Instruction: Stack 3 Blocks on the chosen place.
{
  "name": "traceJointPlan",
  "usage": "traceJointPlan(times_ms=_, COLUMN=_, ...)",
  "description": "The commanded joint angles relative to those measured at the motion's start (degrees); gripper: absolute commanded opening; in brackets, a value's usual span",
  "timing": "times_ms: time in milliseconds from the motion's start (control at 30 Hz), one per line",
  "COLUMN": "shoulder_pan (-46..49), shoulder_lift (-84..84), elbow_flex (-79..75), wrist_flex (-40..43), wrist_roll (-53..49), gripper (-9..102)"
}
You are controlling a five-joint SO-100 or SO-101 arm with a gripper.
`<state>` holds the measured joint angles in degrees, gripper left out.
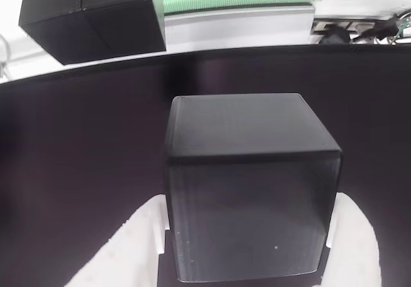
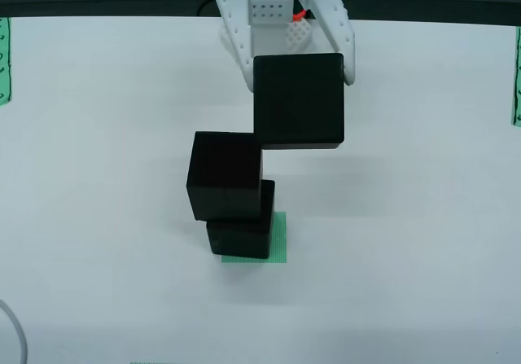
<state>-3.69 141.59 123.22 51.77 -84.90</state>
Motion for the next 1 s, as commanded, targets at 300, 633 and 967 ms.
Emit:
traceJointPlan(times_ms=300, shoulder_pan=9.3, shoulder_lift=2.5, elbow_flex=12.2, wrist_flex=-21.0, wrist_roll=-10.7, gripper=22)
traceJointPlan(times_ms=633, shoulder_pan=9.2, shoulder_lift=5.0, elbow_flex=19.5, wrist_flex=-25.1, wrist_roll=-11.2, gripper=22)
traceJointPlan(times_ms=967, shoulder_pan=8.2, shoulder_lift=12.0, elbow_flex=24.6, wrist_flex=-26.4, wrist_roll=-11.7, gripper=22)
